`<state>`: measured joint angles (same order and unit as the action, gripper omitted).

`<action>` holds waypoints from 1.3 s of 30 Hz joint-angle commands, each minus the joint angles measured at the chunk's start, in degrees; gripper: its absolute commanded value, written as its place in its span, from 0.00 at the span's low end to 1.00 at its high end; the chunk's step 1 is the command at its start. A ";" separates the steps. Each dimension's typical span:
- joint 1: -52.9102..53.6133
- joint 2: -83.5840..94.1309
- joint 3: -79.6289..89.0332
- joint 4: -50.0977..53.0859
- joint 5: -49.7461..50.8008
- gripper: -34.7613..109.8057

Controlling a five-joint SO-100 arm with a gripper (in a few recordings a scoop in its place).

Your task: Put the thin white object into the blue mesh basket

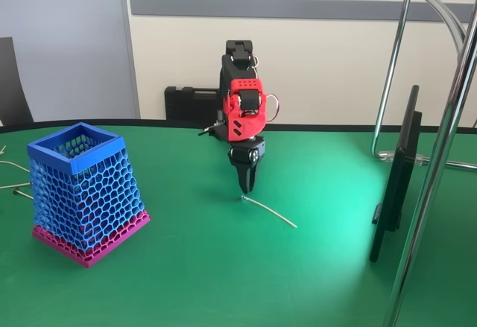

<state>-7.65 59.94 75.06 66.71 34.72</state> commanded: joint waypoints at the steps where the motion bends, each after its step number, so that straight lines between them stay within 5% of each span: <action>1: 0.35 -0.44 -2.55 0.26 0.53 0.33; 39: 0.88 -6.06 -8.35 2.46 -0.09 0.28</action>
<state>-6.94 52.12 69.08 68.82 34.98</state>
